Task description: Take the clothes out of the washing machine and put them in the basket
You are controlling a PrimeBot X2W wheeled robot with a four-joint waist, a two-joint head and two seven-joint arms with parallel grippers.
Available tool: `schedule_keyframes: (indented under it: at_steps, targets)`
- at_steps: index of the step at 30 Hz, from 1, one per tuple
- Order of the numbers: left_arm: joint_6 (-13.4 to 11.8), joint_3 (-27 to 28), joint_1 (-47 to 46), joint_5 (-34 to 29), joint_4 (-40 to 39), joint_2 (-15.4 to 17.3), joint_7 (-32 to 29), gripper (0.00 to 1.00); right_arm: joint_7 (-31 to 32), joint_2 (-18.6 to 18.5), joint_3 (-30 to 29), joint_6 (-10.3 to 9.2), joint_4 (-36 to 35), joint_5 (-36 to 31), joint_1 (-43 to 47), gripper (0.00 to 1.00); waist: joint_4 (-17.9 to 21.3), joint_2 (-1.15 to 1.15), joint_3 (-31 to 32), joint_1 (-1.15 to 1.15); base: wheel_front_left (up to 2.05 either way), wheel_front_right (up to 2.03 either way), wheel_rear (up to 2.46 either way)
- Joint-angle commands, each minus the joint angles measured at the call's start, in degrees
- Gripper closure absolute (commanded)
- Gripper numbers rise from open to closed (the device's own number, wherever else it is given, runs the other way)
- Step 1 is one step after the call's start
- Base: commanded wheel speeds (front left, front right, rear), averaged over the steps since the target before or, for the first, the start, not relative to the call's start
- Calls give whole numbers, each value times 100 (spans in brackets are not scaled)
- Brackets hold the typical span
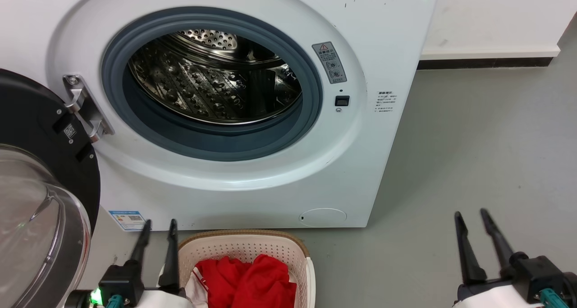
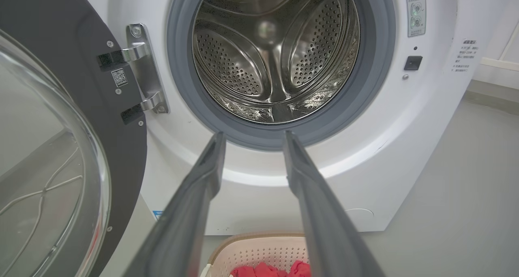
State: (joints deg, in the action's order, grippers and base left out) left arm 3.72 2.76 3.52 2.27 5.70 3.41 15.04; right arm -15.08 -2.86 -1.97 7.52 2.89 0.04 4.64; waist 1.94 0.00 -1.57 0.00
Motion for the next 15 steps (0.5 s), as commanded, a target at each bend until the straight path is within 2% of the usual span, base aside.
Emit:
schedule_keyframes:
  at_steps: [1,3,15]
  targets:
    - [1,7,-4,21,56,-11,-18,100,1,1,13,0,37,20,30,100,0,0,0,0,0,0,0]
    - [4,13,7,72,169,-25,-59,100,10,4,25,0,122,78,65,100,-1,0,1,0,0,0,0]
    - [66,88,-170,1518,286,-29,-417,100,271,-87,55,-1,271,1667,-128,100,-19,0,14,0,0,0,0]
